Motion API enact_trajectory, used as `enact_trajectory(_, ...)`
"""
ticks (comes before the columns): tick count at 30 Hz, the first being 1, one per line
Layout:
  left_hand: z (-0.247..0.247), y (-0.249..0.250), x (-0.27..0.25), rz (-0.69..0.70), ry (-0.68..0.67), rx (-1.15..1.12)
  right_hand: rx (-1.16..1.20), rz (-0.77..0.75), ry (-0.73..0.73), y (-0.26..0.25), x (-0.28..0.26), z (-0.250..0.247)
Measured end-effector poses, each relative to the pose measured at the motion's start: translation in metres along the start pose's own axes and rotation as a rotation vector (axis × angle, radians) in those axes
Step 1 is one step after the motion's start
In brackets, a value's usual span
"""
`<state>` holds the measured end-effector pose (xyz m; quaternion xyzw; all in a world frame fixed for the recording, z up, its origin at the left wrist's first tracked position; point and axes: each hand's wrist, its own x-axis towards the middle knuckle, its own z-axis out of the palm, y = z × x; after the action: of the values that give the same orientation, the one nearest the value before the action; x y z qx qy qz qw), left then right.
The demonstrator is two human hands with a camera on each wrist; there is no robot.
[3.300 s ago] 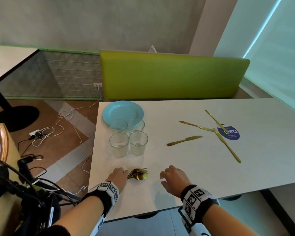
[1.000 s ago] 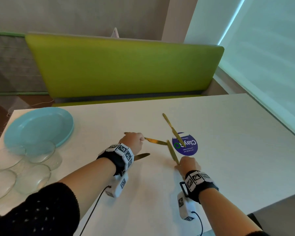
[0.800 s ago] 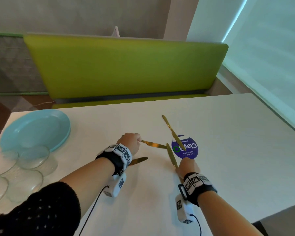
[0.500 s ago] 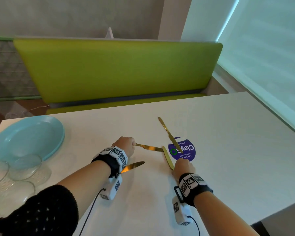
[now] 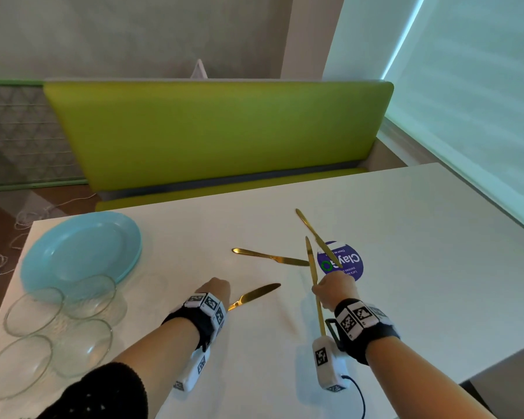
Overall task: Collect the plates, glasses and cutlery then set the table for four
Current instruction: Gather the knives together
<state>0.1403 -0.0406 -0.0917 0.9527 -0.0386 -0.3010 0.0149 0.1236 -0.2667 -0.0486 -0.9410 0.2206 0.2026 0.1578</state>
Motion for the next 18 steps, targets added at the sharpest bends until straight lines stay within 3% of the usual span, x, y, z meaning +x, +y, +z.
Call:
enact_trajectory(12, 0.012, -0.006, -0.01, 0.106, 0.013, -0.081, 0.254, 0.044, -0.075, -0.011, -0.043, 0.022)
enact_trajectory(18, -0.005, -0.001, -0.019, 0.065, -0.017, -0.37, 0.53, 0.048, -0.161, -0.022, -0.058, 0.022)
